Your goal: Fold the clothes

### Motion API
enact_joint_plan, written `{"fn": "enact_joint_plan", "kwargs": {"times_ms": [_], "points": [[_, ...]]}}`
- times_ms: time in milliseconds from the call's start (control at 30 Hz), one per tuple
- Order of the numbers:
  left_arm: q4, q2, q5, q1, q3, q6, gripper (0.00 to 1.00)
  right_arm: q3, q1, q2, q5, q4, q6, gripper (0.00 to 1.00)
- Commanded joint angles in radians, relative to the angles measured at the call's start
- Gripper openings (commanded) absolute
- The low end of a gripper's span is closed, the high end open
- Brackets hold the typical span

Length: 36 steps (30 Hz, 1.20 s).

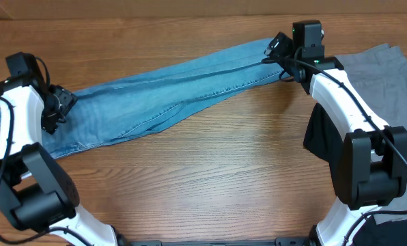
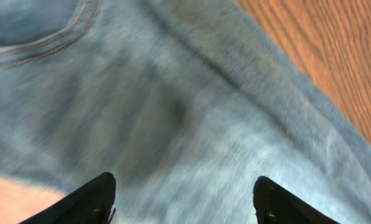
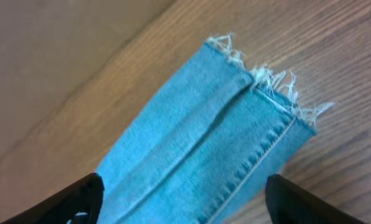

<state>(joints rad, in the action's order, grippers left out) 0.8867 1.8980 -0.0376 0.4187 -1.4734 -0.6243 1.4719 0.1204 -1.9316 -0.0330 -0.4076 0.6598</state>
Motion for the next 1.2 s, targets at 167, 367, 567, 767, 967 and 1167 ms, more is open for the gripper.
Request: {"fn": "enact_joint_plan", "kwargs": {"times_ms": [167,367,567,767,967,1167], "points": [[-0.185,0.185,0.003,-0.003,-0.013,0.027,0.70,0.024,0.003,-0.001,0.013,-0.073,-0.014,0.96],[-0.352,0.214,-0.021,-0.002,-0.015,0.027,0.71,0.023,0.003,-0.001,0.012,-0.109,-0.016,1.00],[-0.325,0.201,0.065,-0.002,-0.100,0.102,0.80,0.023,0.003,-0.001,0.013,-0.115,-0.079,1.00],[-0.099,0.167,0.193,-0.002,-0.228,0.117,0.79,0.023,0.003,-0.001,0.018,-0.103,-0.089,0.99],[0.092,0.129,0.341,-0.035,-0.270,0.156,0.52,0.023,0.003,-0.003,0.126,-0.066,-0.092,0.91],[0.114,0.135,0.329,-0.194,-0.248,0.275,0.42,0.023,0.003,-0.016,0.177,-0.033,-0.084,0.69]]}}
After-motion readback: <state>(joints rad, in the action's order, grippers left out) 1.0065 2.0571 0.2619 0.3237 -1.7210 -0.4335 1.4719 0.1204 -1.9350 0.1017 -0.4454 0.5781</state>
